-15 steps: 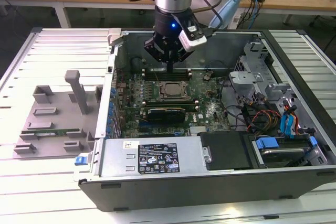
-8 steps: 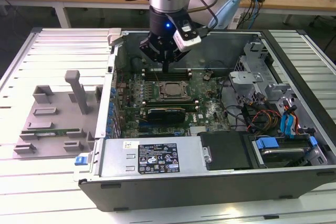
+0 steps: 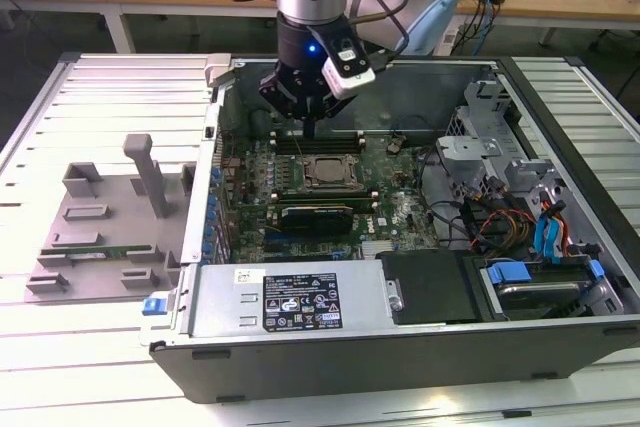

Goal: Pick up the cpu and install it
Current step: 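Install the first cpu locking lever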

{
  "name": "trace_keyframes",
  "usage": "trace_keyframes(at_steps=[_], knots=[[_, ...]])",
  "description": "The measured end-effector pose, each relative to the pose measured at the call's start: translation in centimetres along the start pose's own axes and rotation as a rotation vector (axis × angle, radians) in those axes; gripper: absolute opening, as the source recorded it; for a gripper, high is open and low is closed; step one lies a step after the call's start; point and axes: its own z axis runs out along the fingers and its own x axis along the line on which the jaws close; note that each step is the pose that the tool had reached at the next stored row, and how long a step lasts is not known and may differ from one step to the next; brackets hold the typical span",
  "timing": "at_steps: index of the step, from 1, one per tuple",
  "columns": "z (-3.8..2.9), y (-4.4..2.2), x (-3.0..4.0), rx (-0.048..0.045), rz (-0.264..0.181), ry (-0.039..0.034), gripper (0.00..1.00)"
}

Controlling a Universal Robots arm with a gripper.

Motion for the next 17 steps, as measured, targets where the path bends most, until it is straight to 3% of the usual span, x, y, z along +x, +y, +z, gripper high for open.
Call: trace_keyframes(at_steps=[9, 11, 13, 17], knots=[[0.09, 0.10, 1.33, 0.0002, 0.000, 0.0001, 0.11], [0.46, 1.40, 3.23, -0.0001, 0.000, -0.0001, 0.11], [1.26, 3.56, 3.81, -0.0020, -0.003, -0.0001, 0.11], [1.30, 3.78, 3.43, -0.0020, -0.007, -0.0001, 0.11]])
